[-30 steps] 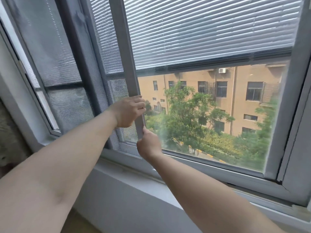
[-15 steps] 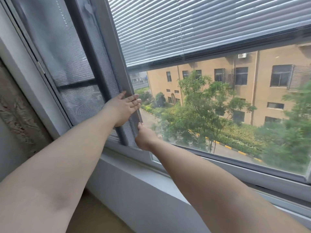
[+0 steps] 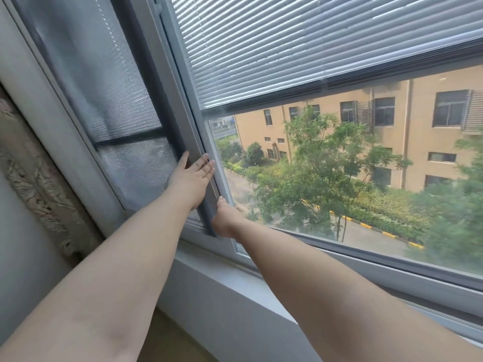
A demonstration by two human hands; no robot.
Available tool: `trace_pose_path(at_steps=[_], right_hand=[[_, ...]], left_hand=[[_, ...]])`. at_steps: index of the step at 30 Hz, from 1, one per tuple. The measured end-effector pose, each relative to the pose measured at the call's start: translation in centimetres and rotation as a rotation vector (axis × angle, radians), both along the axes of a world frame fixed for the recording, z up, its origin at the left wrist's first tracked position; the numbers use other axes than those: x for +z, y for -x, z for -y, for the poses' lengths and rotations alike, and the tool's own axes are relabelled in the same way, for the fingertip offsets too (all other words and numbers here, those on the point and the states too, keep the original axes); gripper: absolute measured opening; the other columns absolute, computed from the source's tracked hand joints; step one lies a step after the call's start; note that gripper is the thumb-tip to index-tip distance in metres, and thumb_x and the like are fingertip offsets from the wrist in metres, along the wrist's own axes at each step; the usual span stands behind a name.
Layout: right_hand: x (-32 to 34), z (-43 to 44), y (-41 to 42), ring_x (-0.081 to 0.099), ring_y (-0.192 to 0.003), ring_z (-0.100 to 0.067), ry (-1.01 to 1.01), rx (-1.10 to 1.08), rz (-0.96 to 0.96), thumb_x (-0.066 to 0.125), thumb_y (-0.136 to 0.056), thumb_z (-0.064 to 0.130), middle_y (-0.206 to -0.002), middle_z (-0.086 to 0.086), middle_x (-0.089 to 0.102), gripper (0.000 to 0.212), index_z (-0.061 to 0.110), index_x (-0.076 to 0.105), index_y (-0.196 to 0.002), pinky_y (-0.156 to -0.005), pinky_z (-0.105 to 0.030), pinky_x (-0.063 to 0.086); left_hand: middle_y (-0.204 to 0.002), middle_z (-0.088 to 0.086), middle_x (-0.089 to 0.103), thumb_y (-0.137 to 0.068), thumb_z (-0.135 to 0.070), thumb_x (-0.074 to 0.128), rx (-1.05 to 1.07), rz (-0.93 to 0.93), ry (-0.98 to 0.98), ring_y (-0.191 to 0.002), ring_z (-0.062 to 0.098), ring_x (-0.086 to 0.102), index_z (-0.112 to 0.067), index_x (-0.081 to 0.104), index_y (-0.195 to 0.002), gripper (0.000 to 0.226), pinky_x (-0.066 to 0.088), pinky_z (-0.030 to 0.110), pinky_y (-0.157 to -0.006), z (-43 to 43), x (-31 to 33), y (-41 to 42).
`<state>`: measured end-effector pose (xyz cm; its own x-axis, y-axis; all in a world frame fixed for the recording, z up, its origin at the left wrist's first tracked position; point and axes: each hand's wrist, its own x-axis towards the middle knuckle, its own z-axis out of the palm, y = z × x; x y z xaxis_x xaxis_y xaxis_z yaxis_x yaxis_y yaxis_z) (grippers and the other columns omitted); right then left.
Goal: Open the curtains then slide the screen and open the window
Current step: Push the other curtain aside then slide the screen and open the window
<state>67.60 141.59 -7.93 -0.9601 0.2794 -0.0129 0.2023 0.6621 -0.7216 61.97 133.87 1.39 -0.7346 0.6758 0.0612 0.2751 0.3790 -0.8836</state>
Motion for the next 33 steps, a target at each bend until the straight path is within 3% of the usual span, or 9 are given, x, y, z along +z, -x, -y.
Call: trace_pose_path(at_steps=[3,13,21,29,33], right_hand=[[0.4,0.3,1.4,0.012,-0.150,-0.024,0.030,0.021,0.011,0.035,-0.096,0.005,-0.165,-0.008,-0.001,0.069,0.006,-0.003,-0.155,-0.117,-0.031,0.015],[0.7,2.3,5.1,0.005,-0.151,-0.026,0.018,0.060,0.023,0.036,-0.091,0.001,-0.162,-0.013,-0.017,0.078,0.002,-0.013,-0.152,-0.120,-0.033,0.014],[0.8,2.6,6.7,-0.001,-0.151,-0.025,-0.015,0.088,0.060,0.033,-0.093,0.007,-0.162,-0.012,-0.018,0.076,0.003,-0.015,-0.151,-0.121,-0.036,0.010],[-0.4,3.9,7.9,-0.002,-0.151,-0.024,-0.034,0.085,0.053,0.040,-0.090,0.012,-0.161,-0.011,-0.023,0.085,0.007,-0.019,-0.151,-0.120,-0.047,0.015],[0.2,3.3,7.2,-0.003,-0.151,-0.023,-0.051,0.089,0.045,0.041,-0.087,0.006,-0.163,-0.008,-0.017,0.086,0.007,-0.015,-0.152,-0.120,-0.047,0.014]], left_hand=[[-0.161,-0.001,-0.020,-0.098,-0.018,0.027,-0.031,0.007,-0.017,-0.147,0.022,-0.021,-0.016,-0.012,-0.154,0.068,-0.004,0.059,-0.117,0.8,-0.2,1.4],[-0.161,0.000,-0.021,-0.096,-0.015,0.029,-0.046,0.024,-0.091,-0.146,0.022,-0.023,-0.014,-0.012,-0.153,0.071,-0.002,0.058,-0.117,1.9,-0.9,4.5],[-0.161,0.001,-0.022,-0.094,-0.020,0.035,0.026,0.011,-0.077,-0.146,0.023,-0.022,-0.013,-0.013,-0.153,0.076,-0.003,0.057,-0.117,2.1,-1.0,5.5],[-0.160,0.001,-0.024,-0.094,-0.022,0.034,0.022,0.027,-0.080,-0.146,0.023,-0.023,-0.014,-0.014,-0.153,0.076,-0.002,0.057,-0.117,2.5,-1.3,6.6],[-0.160,-0.001,-0.024,-0.091,-0.020,0.034,0.046,0.080,-0.111,-0.146,0.021,-0.024,-0.015,-0.014,-0.153,0.078,-0.002,0.055,-0.118,2.4,-1.0,6.7]])
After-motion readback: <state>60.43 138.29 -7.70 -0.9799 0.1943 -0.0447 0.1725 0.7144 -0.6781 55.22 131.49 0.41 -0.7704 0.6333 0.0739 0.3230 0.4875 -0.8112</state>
